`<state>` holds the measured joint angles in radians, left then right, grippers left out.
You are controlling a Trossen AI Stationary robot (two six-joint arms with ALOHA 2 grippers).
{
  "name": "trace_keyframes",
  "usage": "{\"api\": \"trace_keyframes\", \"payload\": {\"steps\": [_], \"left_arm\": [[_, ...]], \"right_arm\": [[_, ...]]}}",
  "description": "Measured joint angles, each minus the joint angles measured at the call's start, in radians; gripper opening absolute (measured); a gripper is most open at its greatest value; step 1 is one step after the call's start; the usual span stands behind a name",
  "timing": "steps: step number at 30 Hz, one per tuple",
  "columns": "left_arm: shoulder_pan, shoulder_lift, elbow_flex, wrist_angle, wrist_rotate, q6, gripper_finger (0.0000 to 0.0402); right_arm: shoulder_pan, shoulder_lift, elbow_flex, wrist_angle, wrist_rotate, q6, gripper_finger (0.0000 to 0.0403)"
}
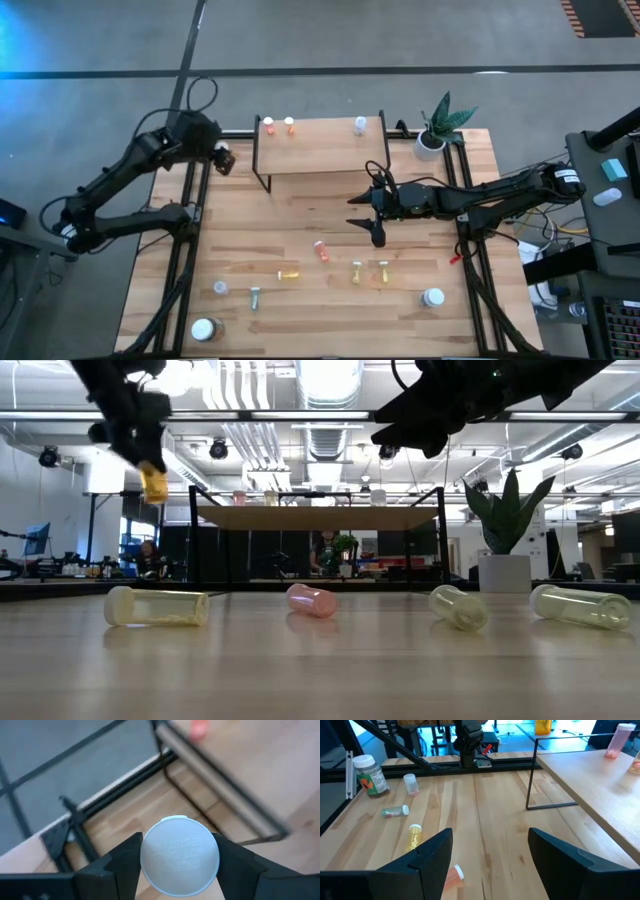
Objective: Pick and place medicine bottles onto shelf by color
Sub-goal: Put the orange pill bottle on the shelf
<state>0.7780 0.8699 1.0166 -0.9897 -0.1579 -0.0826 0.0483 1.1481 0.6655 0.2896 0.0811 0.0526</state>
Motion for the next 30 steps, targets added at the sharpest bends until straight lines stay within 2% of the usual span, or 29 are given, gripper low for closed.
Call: {"api": "trace_keyframes", "payload": {"steps": [10, 20, 30], "left_arm": [[-0.050, 0.131, 0.197, 0.025, 0.118, 0.071, 0.0196], [-0.101, 0.353, 0.407, 0.072, 0.122, 0.153, 0.0196], [-0.116, 0.583, 0.575, 0.147, 0.145, 0.308, 0.0196]], "right_arm": [[0.000, 0.000, 0.000, 0.007, 0.000, 0.000, 0.0249], [0.000, 0.000, 0.000, 0.007, 0.000, 0.000, 0.0249], [0.000, 0.000, 0.000, 0.007, 0.000, 0.000, 0.0249]]}}
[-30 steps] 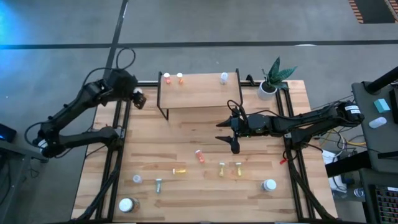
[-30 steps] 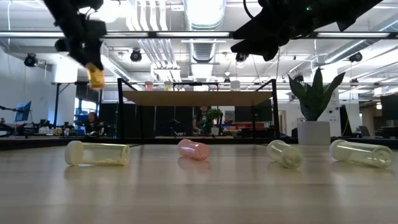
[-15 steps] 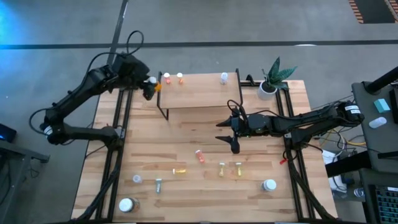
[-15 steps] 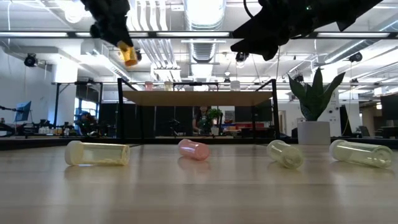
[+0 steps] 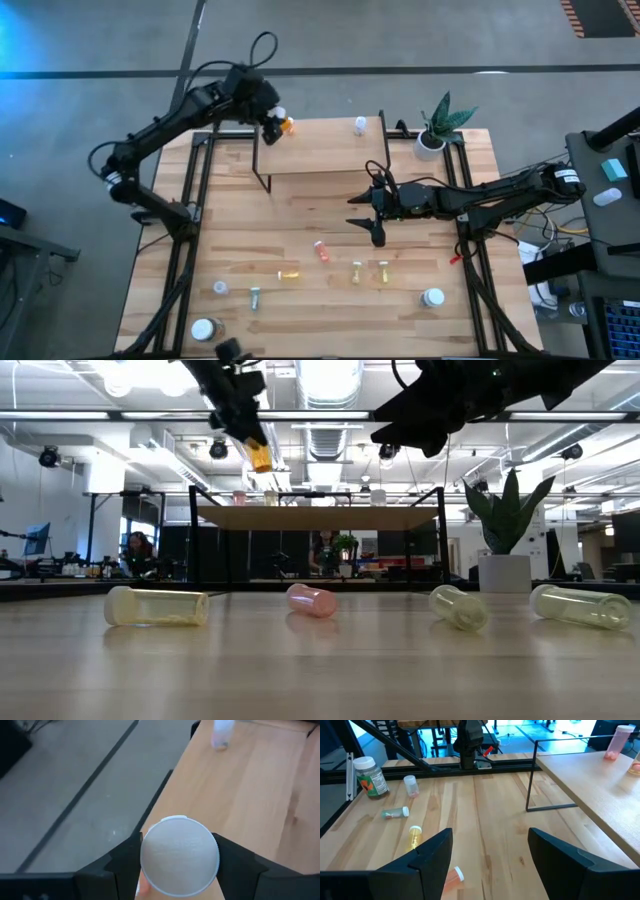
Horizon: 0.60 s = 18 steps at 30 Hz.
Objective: Pick and place medicine bottles onto shelf by color
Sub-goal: Put the orange pill bottle on the shelf
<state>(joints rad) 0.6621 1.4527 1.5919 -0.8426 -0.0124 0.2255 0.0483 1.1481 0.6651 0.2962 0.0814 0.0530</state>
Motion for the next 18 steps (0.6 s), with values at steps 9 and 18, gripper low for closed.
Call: {"api": "trace_keyframes", "payload": {"steps": [9, 18], "left_arm": [[-0.054, 0.156, 0.190, 0.005, 0.037, 0.176, 0.0196], [-0.066, 0.290, 0.269, 0.004, 0.033, 0.276, 0.0196]], "right_arm": [[0.000, 0.000, 0.000, 0.000, 0.026, 0.006, 0.0249], [0.000, 0.000, 0.000, 0.000, 0.028, 0.012, 0.0249]]}}
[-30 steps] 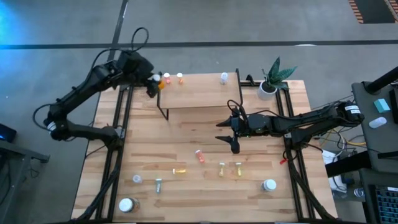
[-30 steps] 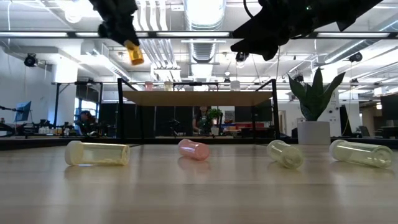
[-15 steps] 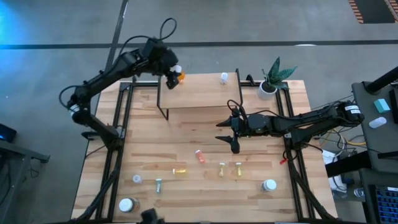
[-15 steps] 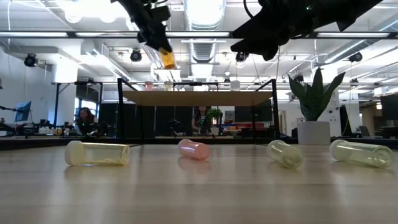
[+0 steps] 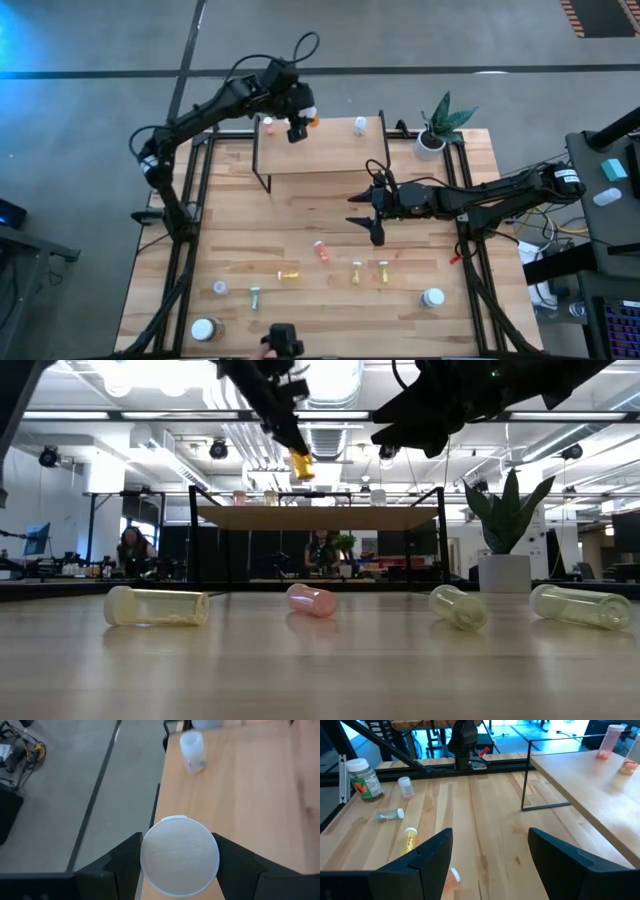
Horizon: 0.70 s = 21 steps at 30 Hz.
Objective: Pick and place medicine bottles onto shelf by color
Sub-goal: Put the orange pill bottle on the shelf
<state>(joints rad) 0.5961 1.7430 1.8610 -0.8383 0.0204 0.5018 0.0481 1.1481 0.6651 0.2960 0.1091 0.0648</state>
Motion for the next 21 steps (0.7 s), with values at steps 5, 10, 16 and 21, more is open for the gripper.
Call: {"api": "trace_keyframes", "payload": {"steps": [5, 10, 16, 21], "left_arm": [[0.006, 0.043, 0.000, 0.001, 0.000, 0.022, 0.0196], [0.008, 0.079, -0.001, 0.000, -0.003, 0.029, 0.0196], [0.023, 0.113, -0.003, 0.001, -0.003, 0.030, 0.0196], [0.038, 0.120, -0.003, 0.002, -0.003, 0.030, 0.0196]], "right_arm": [[0.000, 0.000, 0.000, 0.000, 0.000, 0.002, 0.0249], [0.000, 0.000, 0.000, 0.000, -0.001, 0.008, 0.0249], [0.000, 0.000, 0.000, 0.000, -0.001, 0.016, 0.0249], [0.000, 0.000, 0.000, 0.000, -0.003, 0.016, 0.0249]]}}
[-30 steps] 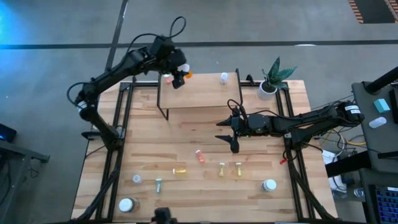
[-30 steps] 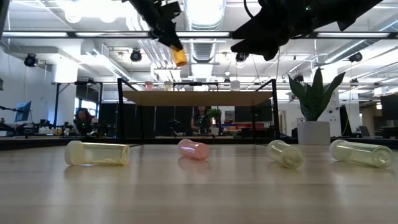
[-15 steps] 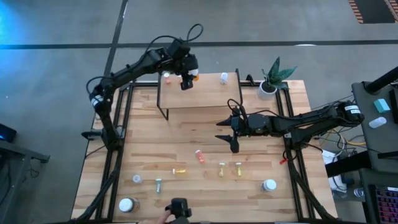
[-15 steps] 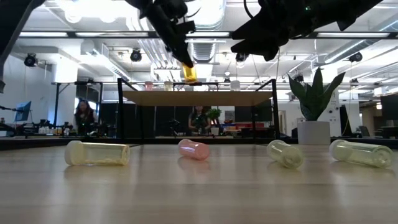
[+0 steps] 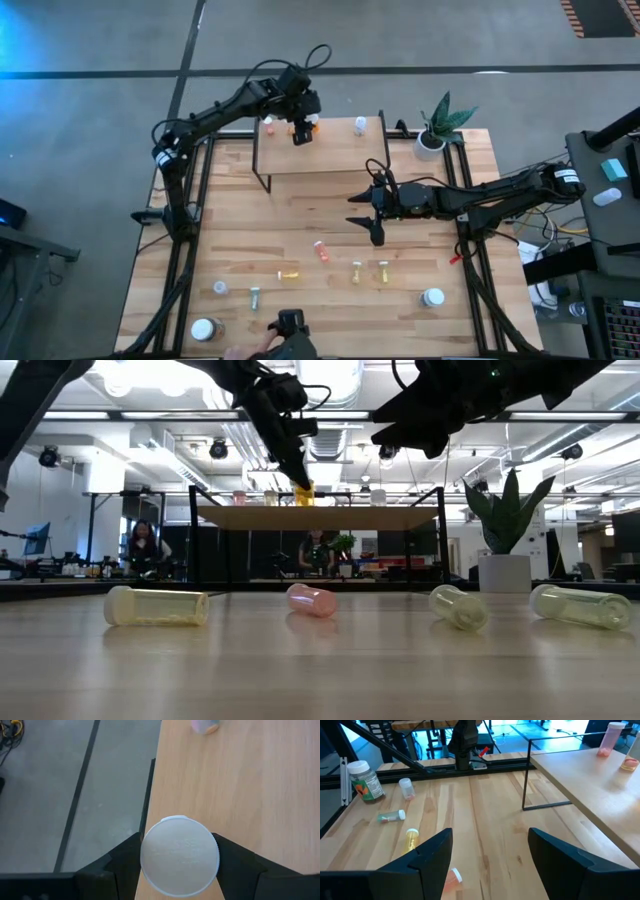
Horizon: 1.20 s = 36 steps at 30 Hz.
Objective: Pick and place medicine bottles onto shelf by color
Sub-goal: Put the orange pill bottle on the shelf
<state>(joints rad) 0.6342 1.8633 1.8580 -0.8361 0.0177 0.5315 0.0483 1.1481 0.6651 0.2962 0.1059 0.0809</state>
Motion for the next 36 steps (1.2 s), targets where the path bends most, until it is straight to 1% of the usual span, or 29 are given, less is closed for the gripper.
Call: {"api": "trace_keyframes", "payload": {"steps": [12, 17, 36], "left_arm": [[0.032, 0.000, -0.015, 0.010, 0.008, -0.003, 0.0196], [0.032, 0.000, -0.015, 0.004, 0.050, -0.037, 0.0197], [0.034, 0.000, -0.015, -0.036, 0.050, -0.053, 0.0197]], "right_arm": [[0.000, 0.000, 0.000, 0.000, 0.000, 0.005, 0.0249], [0.000, 0.000, 0.000, 0.000, 0.000, 0.005, 0.0249], [0.000, 0.000, 0.000, 0.001, 0.000, 0.006, 0.0249]]}}
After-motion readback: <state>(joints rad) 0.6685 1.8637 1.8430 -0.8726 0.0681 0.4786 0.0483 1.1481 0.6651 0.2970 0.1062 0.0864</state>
